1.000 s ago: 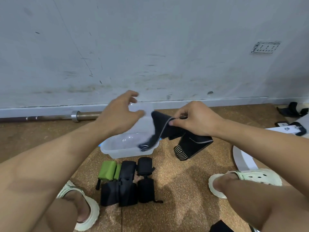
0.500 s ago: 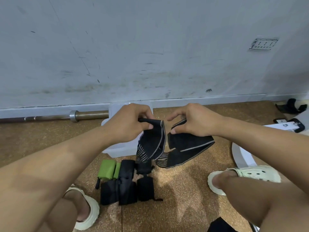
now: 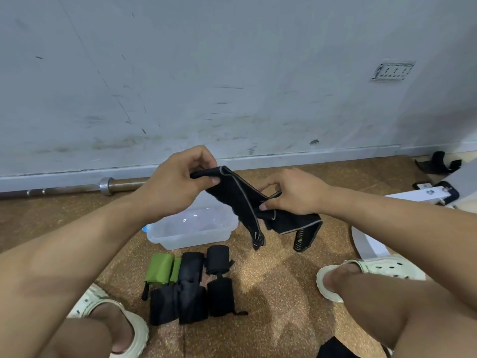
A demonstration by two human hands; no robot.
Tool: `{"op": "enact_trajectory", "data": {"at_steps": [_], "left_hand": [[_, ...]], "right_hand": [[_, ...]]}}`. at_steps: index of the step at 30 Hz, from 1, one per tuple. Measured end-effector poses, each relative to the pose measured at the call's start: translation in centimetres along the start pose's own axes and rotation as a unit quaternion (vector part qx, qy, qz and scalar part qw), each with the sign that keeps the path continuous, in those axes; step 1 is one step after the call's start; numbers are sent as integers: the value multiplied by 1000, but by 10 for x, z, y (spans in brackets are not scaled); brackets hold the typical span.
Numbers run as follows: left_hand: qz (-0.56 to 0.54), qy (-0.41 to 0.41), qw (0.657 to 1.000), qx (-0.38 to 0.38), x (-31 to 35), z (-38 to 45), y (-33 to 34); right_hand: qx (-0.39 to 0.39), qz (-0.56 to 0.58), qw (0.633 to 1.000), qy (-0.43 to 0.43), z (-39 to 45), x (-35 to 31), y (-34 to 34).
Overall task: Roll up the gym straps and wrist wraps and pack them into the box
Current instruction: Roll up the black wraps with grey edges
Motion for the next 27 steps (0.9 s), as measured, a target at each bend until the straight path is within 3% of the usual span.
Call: {"op": "enact_trajectory", "data": {"at_steps": [5, 9, 14, 17, 20, 22, 27], "left_hand": [[6, -2, 1000, 26, -3, 4, -8], [94, -41, 992, 73, -25, 9, -20], [148, -25, 986, 71, -25, 4, -14], [118, -8, 993, 6, -10, -6, 12], [108, -12, 989, -97, -4, -24, 41], [136, 4, 984, -111, -4, -29, 49], [137, 20, 990, 3, -4, -14, 32]], "right_hand": [[13, -5, 999, 44, 4, 11, -3], [26, 54, 996, 59, 3, 11, -13], [-40, 165, 982, 78, -8, -8, -9], [-75, 214, 969, 100, -13, -17, -2], [-58, 271, 950, 140, -13, -18, -2], [-55, 311, 934, 167, -14, -17, -2], [-66, 374, 907, 180, -16, -19, -4]]}}
Point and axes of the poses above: each hand's wrist, its own z-axis towards the middle knuckle, its own y-axis out of the palm, x = y × z, the point moved 9 cm from there along z, towards the middle knuckle, and after that the axes turned 13 degrees about x, right-handed, at the moved point
